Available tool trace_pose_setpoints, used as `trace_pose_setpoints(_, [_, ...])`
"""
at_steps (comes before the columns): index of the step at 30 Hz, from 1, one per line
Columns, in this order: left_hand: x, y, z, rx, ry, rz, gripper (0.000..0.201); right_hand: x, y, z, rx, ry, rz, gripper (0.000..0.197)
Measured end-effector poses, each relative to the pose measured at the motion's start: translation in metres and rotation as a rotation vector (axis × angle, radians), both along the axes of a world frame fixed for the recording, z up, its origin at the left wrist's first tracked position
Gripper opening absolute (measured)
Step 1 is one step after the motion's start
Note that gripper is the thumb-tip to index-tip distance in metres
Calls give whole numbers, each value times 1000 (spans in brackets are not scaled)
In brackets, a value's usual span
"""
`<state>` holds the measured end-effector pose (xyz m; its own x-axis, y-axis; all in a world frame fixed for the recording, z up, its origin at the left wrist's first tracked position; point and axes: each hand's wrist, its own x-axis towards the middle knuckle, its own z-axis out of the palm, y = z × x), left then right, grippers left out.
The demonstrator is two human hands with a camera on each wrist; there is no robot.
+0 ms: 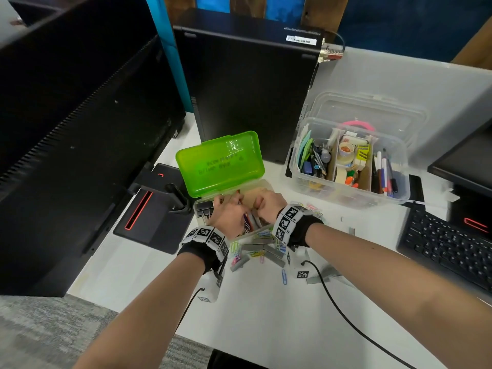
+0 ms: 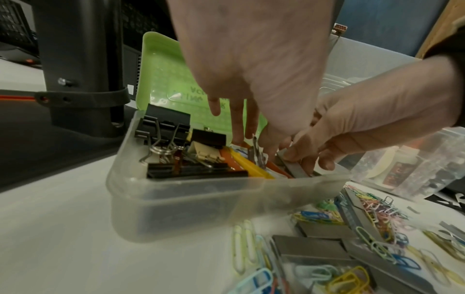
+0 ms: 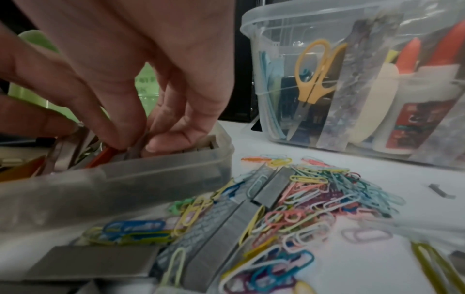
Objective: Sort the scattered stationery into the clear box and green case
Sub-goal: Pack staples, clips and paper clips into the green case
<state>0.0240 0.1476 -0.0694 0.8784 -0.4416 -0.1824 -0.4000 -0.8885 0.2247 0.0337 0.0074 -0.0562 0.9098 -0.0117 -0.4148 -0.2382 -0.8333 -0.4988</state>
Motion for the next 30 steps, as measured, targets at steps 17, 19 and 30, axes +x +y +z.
trace_pose_setpoints(17, [-3,-5,5,44,-47,-31,38,-3,-9,-3,-18,89,-7,31])
trace_pose_setpoints(19, [-3,-5,5,56,-43,-24,37,-2,-9,-4,13,120,-13,32])
trace_pose_setpoints(30, [0,-14,2,16,-23,87,36,-7,-19,1,76,33,-45,34])
